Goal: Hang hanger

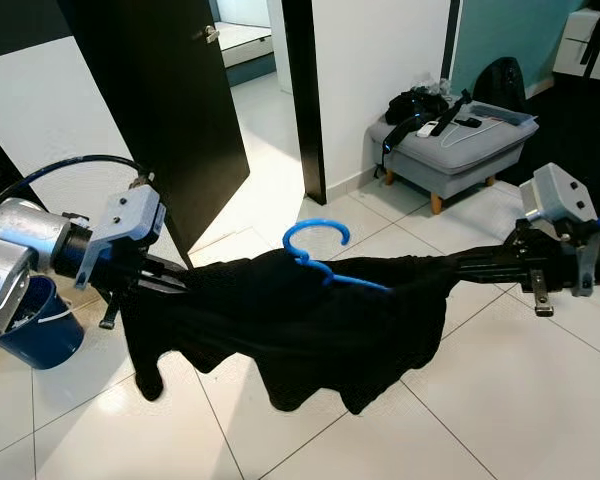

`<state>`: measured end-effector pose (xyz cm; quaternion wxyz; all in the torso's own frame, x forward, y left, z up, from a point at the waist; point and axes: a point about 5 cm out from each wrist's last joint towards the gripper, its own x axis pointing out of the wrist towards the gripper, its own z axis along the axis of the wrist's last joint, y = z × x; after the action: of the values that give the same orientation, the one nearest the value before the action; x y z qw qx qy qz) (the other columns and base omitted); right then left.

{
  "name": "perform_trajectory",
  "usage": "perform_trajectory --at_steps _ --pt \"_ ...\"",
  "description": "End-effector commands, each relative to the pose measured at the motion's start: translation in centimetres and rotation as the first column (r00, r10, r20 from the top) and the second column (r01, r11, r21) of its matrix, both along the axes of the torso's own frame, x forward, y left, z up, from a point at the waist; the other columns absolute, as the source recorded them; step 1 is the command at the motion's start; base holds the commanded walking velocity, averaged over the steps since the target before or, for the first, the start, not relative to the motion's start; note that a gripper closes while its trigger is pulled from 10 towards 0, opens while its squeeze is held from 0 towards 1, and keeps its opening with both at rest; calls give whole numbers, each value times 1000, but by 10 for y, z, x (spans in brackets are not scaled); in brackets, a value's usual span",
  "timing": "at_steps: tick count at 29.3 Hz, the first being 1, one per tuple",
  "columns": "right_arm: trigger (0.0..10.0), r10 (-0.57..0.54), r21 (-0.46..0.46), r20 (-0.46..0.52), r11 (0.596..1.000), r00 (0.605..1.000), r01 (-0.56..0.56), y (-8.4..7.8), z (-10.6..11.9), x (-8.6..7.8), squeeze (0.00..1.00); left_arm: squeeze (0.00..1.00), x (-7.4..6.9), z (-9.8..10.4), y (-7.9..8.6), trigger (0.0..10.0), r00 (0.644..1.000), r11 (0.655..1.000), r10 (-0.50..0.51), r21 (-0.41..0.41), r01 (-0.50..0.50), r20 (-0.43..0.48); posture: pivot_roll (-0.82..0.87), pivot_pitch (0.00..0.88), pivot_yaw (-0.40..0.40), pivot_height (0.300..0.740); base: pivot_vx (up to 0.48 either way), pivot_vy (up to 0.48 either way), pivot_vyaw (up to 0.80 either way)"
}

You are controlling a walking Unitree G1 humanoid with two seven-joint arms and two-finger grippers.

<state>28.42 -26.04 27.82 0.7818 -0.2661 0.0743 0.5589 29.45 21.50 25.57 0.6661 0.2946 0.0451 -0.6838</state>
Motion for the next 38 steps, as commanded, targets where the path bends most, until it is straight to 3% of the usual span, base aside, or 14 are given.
perform_trajectory --at_steps 1,4,9,16,18,22,23,24,29,38 --pt "0 -4 -56 21 998 1000 5 -3 1 1 0 0 -6 6 0 10000 999 999 -45 -31 45 -5 -79 0 126 736 0 0 0" --pt "0 -32 -113 19 993 999 34 -10 -4 4 0 0 -13 9 -1 10000 995 995 -88 -52 86 -50 -78 0 122 736 0 0 0" --pt "0 -29 -106 34 994 999 32 -9 0 6 0 0 -28 6 -7 10000 980 985 -164 -69 157 -115 -76 0 121 736 0 0 0" --pt "0 37 -85 63 996 997 -31 8 3 14 0 0 -35 -3 -27 10000 955 965 -254 -102 240 -152 -75 0 117 736 0 0 0" --pt "0 37 -85 63 996 997 -31 8 3 14 0 0 -35 -3 -27 10000 955 965 -254 -102 240 -152 -75 0 117 736 0 0 0" --pt "0 137 -15 110 991 984 -136 33 16 20 0 0 -28 -13 -40 10000 951 961 -269 -113 254 -152 -79 0 119 736 0 0 0" --pt "0 137 -15 110 991 984 -136 33 16 20 0 0 -28 -13 -40 10000 951 961 -269 -113 254 -152 -79 0 119 736 0 0 0" --pt "0 191 23 117 981 975 -195 43 22 19 0 0 -25 -17 -44 10000 952 961 -269 -103 255 -148 -80 0 120 736 0 0 0" --pt "0 305 67 128 947 944 -315 65 33 16 0 0 -18 -24 -51 10000 962 969 -242 -84 233 -128 -79 0 120 736 0 0 0" --pt "0 347 89 101 930 933 -356 77 22 15 0 0 -10 -29 -59 10000 982 983 -172 -86 165 -78 -73 0 121 736 0 0 0"
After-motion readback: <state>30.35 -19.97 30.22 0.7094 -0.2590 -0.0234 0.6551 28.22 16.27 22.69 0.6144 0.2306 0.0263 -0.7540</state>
